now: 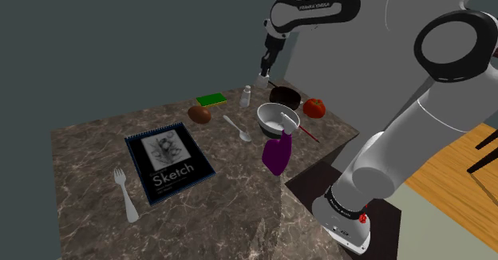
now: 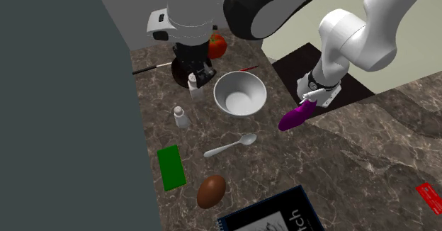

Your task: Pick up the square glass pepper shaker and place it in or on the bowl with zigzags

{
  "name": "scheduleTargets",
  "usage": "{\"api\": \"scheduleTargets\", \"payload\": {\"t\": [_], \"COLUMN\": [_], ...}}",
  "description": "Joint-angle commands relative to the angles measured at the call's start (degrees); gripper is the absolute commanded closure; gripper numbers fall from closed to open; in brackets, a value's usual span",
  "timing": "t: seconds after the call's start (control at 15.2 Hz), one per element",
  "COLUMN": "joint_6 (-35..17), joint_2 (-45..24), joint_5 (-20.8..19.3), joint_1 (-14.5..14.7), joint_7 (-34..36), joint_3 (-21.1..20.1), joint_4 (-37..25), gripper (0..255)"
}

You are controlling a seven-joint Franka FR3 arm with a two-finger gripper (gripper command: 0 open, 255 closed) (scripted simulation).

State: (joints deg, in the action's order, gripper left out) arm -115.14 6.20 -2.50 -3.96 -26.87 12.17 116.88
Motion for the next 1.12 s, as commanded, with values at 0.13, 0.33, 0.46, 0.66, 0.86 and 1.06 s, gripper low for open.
{"api": "scheduleTargets", "payload": {"t": [0.13,0.33,0.46,0.66,0.86,1.06], "joint_6": [1.3,2.4,3.1,4.3,5.6,4.2], "joint_2": [0.8,0.7,0.4,-0.6,-2.2,-2.5], "joint_5": [-0.1,0.0,0.1,0.6,1.4,1.5], "joint_1": [-2.1,-3.8,-5.0,-6.8,-8.6,-8.8], "joint_7": [-4.7,-8.9,-11.7,-16.1,-20.5,-21.1], "joint_3": [2.6,5.0,6.5,8.9,11.3,11.6], "joint_4": [-0.7,-1.9,-3.0,-5.2,-8.0,-7.0], "gripper": [255,255,255,255,255,255]}}
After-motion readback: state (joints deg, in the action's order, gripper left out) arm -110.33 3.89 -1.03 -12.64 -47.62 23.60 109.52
